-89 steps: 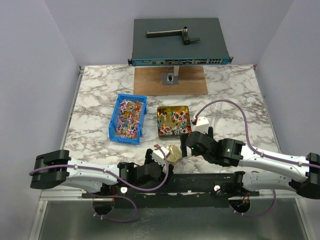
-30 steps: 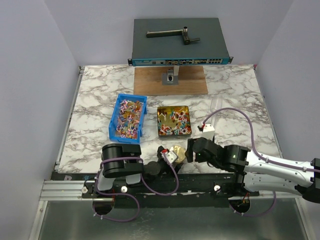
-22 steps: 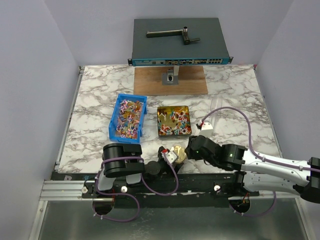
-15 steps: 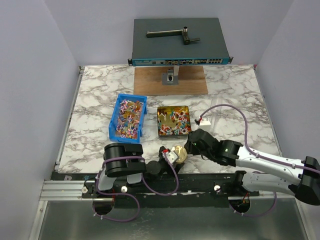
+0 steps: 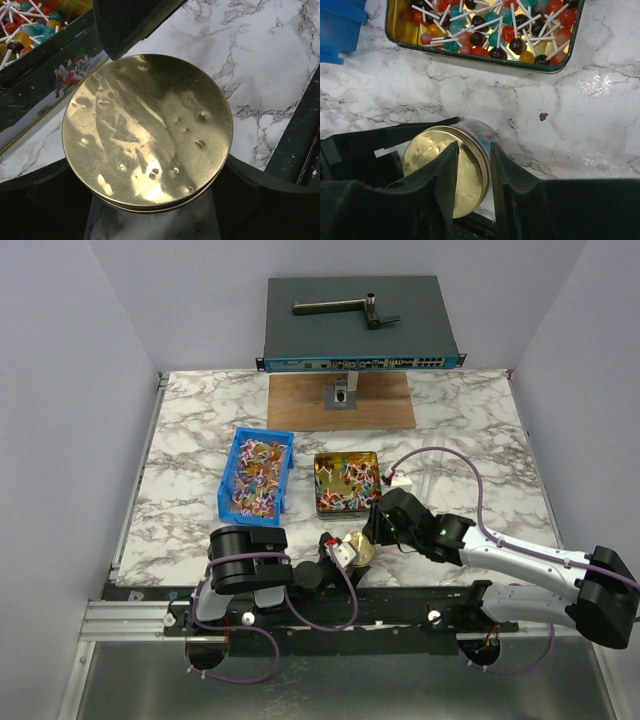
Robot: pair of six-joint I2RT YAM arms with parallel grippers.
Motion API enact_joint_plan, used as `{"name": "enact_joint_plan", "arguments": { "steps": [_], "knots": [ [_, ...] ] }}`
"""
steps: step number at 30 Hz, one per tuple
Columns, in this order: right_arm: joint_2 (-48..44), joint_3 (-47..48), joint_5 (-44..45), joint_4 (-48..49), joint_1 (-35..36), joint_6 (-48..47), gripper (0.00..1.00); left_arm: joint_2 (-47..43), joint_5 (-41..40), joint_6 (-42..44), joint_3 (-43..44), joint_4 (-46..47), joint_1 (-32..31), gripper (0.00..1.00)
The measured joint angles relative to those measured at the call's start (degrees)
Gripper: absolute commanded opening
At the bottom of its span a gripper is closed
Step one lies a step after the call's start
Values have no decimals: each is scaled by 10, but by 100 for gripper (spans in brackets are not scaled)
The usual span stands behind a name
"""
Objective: Pack the candies
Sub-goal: Screw the bottle lid onto the packing bottle.
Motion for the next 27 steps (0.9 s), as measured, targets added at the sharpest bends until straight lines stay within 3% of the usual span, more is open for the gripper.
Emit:
{"name": "enact_joint_plan", "arguments": {
  "steps": [12,27],
  "knots": [
    [4,-24,-26,34,-4,-1,17,0,0,1,0,0,0,67],
    [-35,-54,-40,33,-10,44,8,3,-14,-1,2,2,0,75]
  ]
}}
